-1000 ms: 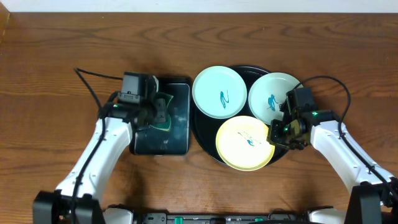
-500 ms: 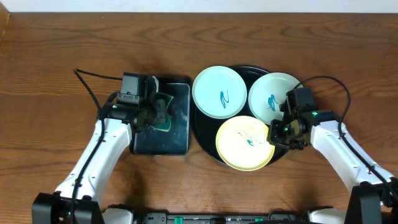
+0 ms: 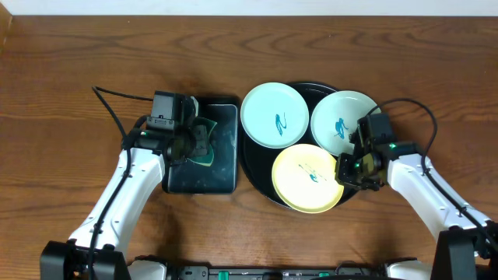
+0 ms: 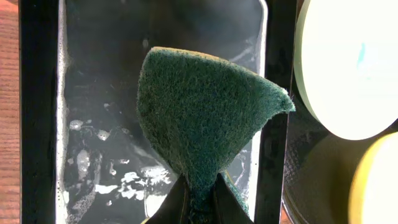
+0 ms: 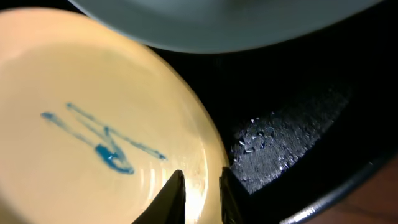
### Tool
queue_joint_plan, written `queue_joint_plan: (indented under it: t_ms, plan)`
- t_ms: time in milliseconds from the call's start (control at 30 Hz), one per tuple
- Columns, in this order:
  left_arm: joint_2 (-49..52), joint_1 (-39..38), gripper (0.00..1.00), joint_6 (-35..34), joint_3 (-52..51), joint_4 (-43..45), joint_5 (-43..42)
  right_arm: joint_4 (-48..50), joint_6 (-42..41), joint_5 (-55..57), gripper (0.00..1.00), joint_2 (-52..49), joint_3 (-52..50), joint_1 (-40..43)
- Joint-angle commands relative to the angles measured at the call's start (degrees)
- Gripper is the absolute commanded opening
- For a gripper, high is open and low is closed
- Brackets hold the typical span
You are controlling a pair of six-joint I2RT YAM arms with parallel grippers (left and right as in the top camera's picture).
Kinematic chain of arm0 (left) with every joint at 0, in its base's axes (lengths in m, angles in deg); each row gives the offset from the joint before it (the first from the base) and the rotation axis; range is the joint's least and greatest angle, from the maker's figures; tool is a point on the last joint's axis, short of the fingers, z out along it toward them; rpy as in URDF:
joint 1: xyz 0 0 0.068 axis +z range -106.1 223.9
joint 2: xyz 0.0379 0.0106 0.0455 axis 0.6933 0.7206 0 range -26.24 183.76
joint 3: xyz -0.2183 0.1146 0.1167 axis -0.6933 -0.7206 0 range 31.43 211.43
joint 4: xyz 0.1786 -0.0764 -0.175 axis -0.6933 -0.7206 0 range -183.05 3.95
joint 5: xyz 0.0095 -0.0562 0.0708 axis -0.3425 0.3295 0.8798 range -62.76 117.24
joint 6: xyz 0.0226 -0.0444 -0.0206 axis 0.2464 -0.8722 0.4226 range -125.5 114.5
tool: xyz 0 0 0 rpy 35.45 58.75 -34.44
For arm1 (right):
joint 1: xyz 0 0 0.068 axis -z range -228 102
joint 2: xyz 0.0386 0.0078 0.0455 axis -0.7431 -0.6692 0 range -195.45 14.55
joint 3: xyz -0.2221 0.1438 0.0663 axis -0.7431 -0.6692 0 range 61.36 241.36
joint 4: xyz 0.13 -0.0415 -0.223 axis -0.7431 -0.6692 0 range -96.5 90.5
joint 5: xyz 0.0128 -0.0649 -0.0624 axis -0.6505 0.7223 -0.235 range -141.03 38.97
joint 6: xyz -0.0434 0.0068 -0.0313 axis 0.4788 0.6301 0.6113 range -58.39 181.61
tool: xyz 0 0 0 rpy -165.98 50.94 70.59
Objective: Clean dirty plates on tray and stack at the side
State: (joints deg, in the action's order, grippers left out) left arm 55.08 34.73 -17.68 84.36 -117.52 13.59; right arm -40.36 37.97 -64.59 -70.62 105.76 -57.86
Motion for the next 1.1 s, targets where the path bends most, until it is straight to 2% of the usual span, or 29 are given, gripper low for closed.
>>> queue_joint_plan:
  t_ms: [0, 200, 300, 600, 767, 1067]
  plan:
    - [-0.42, 0.09, 0.08, 0.48, 0.76, -0.31, -0.92, 1.68, -0.39, 0.00, 0.18, -0.31, -3.13, -0.35]
    - [-0.39, 0.09, 0.08, 0.48, 0.76, -0.63, -0.90, 2.36, -0.74, -0.52, 0.19, -0.28, -3.58, -0.35]
    - [-0.39, 0.09, 0.08, 0.48, 0.76, -0.66, -0.90, 2.93, -0.72, -3.56, 0.23, -0.28, -3.39, -0.35]
    - [-0.39, 0.09, 0.07, 0.48, 0.76, -0.66, -0.90, 1.51, 0.68, -2.75, 0.26, 1.07, 2.62, -0.20]
    - [-0.39, 0.09, 0.08, 0.48, 0.76, -0.68, -0.92, -0.57, 6.43, -2.91, 0.27, 1.07, 5.27, -0.20]
    - [-0.39, 0.09, 0.08, 0.48, 0.76, -0.68, -0.90, -4.31, 5.25, 7.52, 0.27, 1.05, 5.31, -0.20]
